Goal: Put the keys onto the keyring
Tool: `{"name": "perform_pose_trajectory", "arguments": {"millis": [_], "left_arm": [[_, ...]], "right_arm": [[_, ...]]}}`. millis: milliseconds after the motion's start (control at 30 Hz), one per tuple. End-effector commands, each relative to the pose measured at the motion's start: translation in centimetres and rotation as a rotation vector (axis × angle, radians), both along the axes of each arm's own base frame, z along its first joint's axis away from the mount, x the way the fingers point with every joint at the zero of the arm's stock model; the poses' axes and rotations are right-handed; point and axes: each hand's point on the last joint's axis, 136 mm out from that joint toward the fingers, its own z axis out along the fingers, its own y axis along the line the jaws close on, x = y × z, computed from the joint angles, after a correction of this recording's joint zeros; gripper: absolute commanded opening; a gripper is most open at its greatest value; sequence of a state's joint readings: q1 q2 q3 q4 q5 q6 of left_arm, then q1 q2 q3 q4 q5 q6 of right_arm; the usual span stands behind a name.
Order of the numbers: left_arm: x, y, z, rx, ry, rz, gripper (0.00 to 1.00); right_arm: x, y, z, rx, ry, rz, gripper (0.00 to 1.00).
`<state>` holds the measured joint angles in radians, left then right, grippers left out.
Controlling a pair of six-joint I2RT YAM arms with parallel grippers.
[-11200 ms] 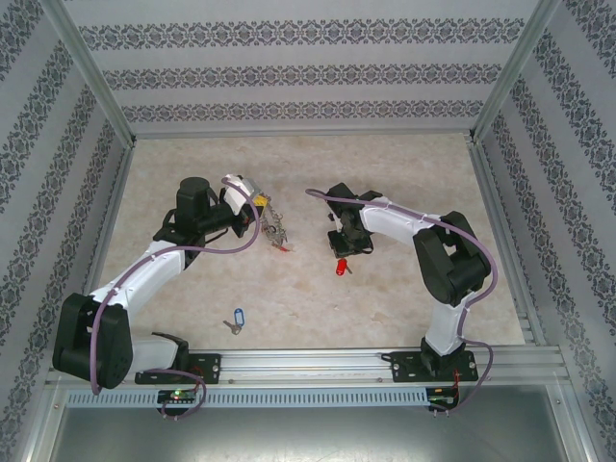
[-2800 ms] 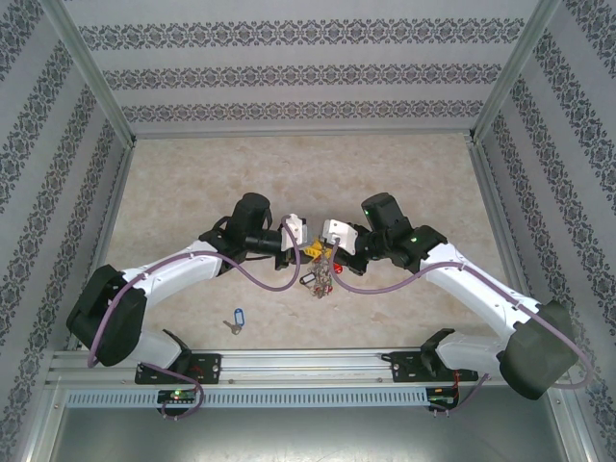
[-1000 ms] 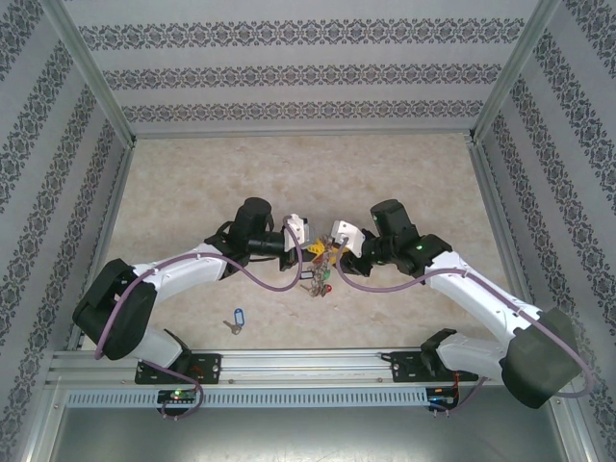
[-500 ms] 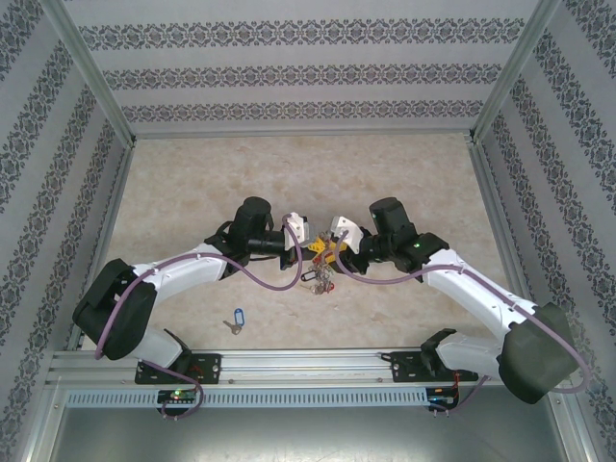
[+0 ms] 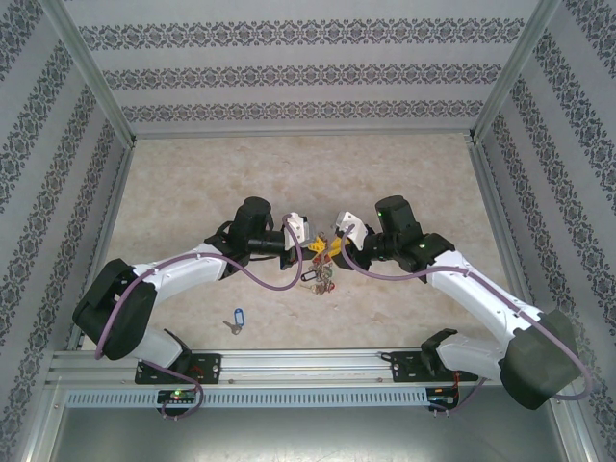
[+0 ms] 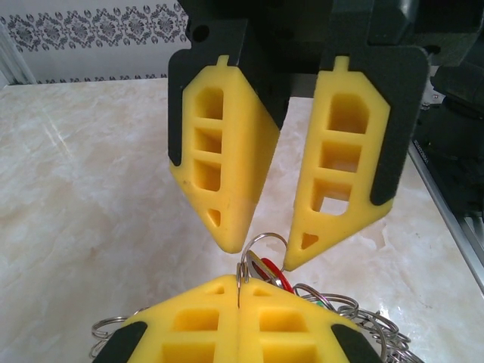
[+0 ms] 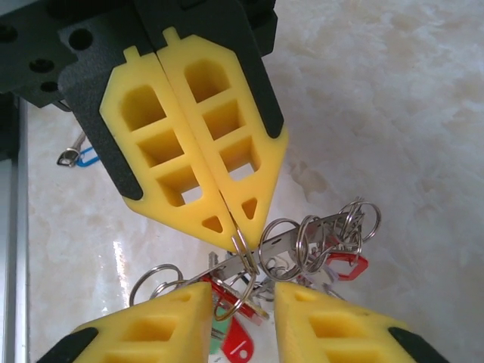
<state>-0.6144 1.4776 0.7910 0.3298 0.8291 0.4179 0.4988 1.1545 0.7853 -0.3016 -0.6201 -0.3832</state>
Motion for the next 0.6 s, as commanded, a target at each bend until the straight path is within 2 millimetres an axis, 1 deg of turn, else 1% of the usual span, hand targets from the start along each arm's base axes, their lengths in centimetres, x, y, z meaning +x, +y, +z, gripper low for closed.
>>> {"name": "perform_pose_trajectory", "arguments": {"millis": [0, 67, 200, 267, 300, 433, 567], "left_arm": [[-0.4, -0.4, 1.6, -0.034, -0.058, -0.025, 0.0], [-0.5, -0.4, 1.6, -0.035, -0.06, -0.024, 0.0], [-0.3, -0.3, 1.8, -0.045, -0.07, -0.009, 0.0], [-0.4, -0.3, 2.0, -0.06, -0.067, -0.007, 0.0], [-0.4, -0.4, 2.0, -0.07, -0.065, -0.009, 0.0], [-0.4, -0.5, 2.1, -0.106, -0.05, -0.004, 0.0], [-0.1, -0.5, 1.9, -0.122, -0.054, 0.018, 0.0]], "right_arm": [[0.6, 0.3, 1.0, 0.031, 0.003, -0.01, 0.25], [0.7, 0.1, 0.7, 0.02, 0.002, -0.017, 0.22], [1.1, -0.6, -0.5, -0.031, 0.004, -0.049, 0.07], [1.1, -0.9, -1.2, -0.044, 0.022, -0.056, 0.05], [1.1, -0.9, -1.4, -0.043, 0.035, -0.063, 0.02], [0.7, -0.6, -2.2, -0.027, 0.094, -0.037, 0.01], [0.9, -0.7, -3.8, -0.053, 0.142, -0.044, 0.02]]}}
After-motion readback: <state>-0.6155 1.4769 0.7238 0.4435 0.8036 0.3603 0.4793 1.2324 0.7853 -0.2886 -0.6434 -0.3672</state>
